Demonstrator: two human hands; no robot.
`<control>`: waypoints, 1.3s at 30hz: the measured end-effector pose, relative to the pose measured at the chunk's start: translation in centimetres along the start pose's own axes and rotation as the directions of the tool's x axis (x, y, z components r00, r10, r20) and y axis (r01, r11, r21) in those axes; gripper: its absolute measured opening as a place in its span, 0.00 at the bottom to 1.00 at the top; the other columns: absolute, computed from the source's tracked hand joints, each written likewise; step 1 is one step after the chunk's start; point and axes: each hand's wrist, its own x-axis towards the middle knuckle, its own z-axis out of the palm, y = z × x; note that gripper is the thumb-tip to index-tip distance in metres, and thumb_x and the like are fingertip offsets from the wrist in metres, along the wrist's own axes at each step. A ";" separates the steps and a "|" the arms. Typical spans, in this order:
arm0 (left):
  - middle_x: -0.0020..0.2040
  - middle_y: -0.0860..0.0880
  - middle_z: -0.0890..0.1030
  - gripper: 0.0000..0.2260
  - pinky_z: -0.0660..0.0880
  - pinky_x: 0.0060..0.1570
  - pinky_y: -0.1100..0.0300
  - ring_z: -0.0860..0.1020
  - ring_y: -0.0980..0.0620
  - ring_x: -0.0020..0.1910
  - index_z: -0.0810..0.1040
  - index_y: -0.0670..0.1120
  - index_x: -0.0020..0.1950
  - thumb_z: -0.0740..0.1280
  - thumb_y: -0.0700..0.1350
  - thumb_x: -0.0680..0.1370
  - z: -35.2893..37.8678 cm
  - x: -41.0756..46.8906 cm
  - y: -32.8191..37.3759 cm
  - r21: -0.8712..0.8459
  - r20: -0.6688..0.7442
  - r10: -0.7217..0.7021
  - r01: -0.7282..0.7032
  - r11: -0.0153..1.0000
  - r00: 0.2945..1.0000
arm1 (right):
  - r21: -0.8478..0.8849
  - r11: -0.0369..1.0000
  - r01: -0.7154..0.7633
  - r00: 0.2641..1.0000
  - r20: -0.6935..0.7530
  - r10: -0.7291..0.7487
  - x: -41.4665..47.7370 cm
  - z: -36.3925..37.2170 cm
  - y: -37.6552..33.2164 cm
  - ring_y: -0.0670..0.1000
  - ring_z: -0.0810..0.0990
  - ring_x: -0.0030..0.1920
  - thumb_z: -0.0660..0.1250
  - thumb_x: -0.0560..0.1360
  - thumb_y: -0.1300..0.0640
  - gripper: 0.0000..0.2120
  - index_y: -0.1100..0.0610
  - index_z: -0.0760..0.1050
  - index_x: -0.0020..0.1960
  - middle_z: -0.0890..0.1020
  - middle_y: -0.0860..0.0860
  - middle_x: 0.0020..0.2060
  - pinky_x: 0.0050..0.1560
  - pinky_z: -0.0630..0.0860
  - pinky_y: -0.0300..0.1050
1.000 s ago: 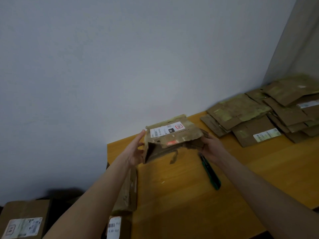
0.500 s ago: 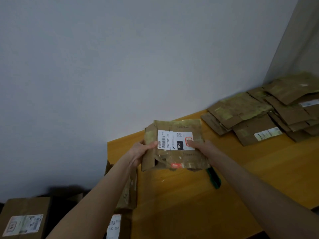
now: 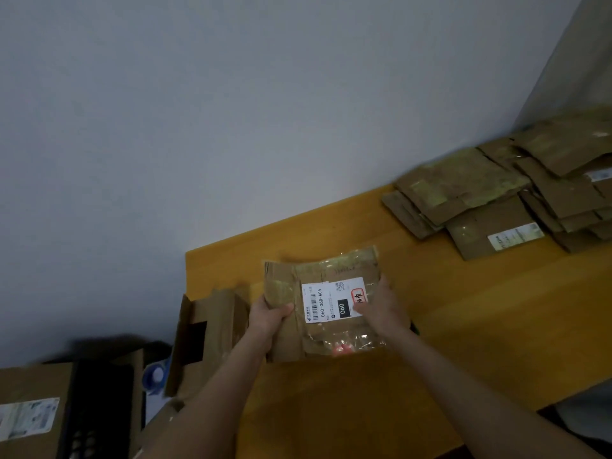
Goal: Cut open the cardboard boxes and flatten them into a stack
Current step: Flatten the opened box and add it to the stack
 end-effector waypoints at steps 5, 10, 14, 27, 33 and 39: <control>0.64 0.41 0.76 0.26 0.73 0.52 0.52 0.75 0.40 0.61 0.69 0.42 0.70 0.73 0.40 0.74 2.0 2.8 -4.1 0.082 -0.077 -0.039 0.046 0.996 0.996 | -0.536 0.815 0.217 0.976 0.101 -0.194 1.2 3.1 2.3 0.61 0.50 0.75 0.74 0.70 0.47 0.50 0.51 0.42 0.78 0.48 0.57 0.75 0.70 0.61 0.55; 0.71 0.42 0.69 0.35 0.71 0.63 0.49 0.72 0.41 0.66 0.59 0.44 0.76 0.73 0.43 0.74 2.8 3.1 -6.4 0.432 -0.130 0.122 -0.054 0.900 0.984 | -0.620 0.623 0.477 0.877 0.286 -0.386 3.0 6.0 2.9 0.61 0.32 0.75 0.63 0.74 0.36 0.46 0.49 0.38 0.78 0.35 0.56 0.76 0.73 0.37 0.58; 0.75 0.41 0.57 0.36 0.71 0.64 0.50 0.67 0.41 0.69 0.52 0.44 0.78 0.68 0.41 0.75 3.2 2.7 -6.7 0.745 -0.051 0.352 -0.199 0.637 0.934 | -0.679 0.490 0.546 0.827 0.346 -0.443 5.5 7.2 2.7 0.61 0.29 0.74 0.54 0.71 0.26 0.47 0.46 0.35 0.77 0.31 0.56 0.75 0.71 0.30 0.62; 0.79 0.42 0.49 0.37 0.46 0.73 0.39 0.48 0.41 0.78 0.51 0.45 0.79 0.43 0.68 0.78 6.1 5.8 -11.3 0.886 0.399 0.438 -0.461 0.040 0.805 | -0.639 0.493 0.590 0.782 0.300 -0.547 7.1 8.6 5.6 0.58 0.48 0.77 0.40 0.79 0.40 0.26 0.42 0.42 0.75 0.49 0.53 0.78 0.74 0.46 0.62; 0.78 0.37 0.54 0.36 0.52 0.71 0.36 0.54 0.38 0.77 0.57 0.42 0.78 0.49 0.66 0.79 6.1 6.3 -11.9 0.879 0.417 0.441 -0.477 0.029 0.795 | -0.633 0.498 0.593 0.766 0.254 -0.590 7.3 9.3 5.9 0.60 0.59 0.75 0.47 0.78 0.41 0.26 0.44 0.53 0.76 0.60 0.55 0.76 0.71 0.49 0.62; 0.77 0.37 0.53 0.36 0.49 0.72 0.38 0.54 0.39 0.77 0.55 0.42 0.78 0.48 0.66 0.78 6.1 6.2 -11.4 0.889 0.414 0.415 -0.458 0.009 0.810 | -0.655 0.492 0.573 0.792 0.287 -0.540 7.6 9.1 5.6 0.60 0.54 0.76 0.43 0.78 0.40 0.27 0.43 0.48 0.76 0.55 0.54 0.77 0.73 0.45 0.62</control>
